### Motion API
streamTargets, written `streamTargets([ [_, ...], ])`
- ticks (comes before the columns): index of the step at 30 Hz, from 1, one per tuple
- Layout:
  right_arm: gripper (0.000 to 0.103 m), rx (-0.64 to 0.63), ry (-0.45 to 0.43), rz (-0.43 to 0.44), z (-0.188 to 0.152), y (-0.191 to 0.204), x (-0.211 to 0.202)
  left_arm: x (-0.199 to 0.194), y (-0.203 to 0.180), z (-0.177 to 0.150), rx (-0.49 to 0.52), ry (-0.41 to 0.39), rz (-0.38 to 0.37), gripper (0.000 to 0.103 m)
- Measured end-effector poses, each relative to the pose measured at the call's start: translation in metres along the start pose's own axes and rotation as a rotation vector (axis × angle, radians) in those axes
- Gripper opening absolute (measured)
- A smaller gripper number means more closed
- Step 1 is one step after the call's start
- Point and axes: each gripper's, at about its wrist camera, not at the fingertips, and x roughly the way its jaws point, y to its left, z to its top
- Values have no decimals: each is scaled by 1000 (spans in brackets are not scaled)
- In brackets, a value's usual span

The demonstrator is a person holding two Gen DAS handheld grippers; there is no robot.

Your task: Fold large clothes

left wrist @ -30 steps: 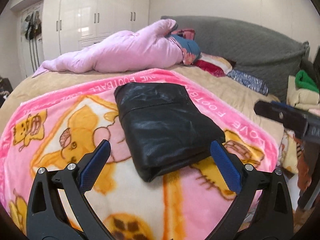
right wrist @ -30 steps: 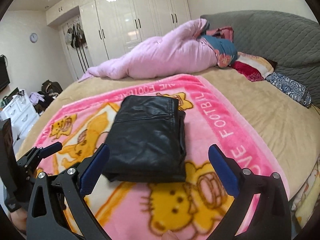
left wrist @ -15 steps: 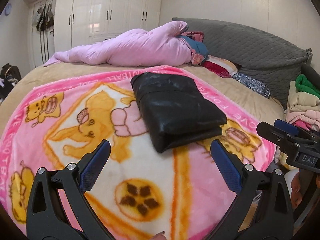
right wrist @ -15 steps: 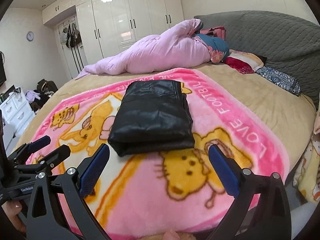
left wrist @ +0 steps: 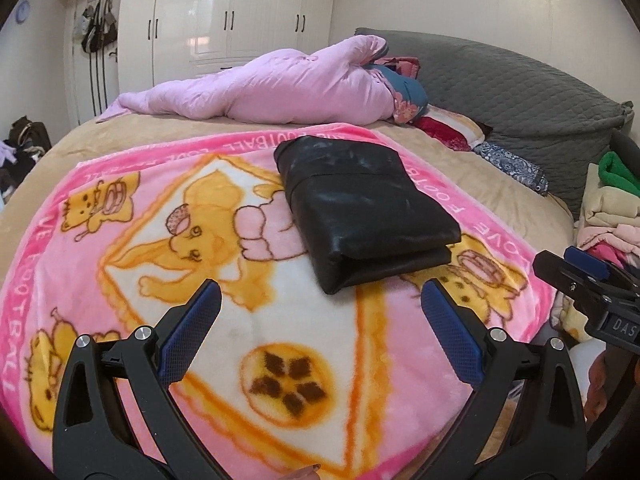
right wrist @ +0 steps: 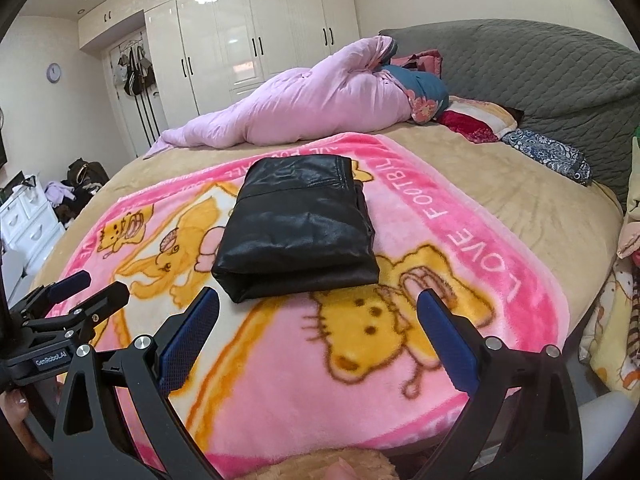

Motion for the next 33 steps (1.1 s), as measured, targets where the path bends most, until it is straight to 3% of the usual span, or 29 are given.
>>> streamTargets([
  [33,99,15,18,-1,-5,-3,-2,-1,-2,-3,4,9,9,94],
])
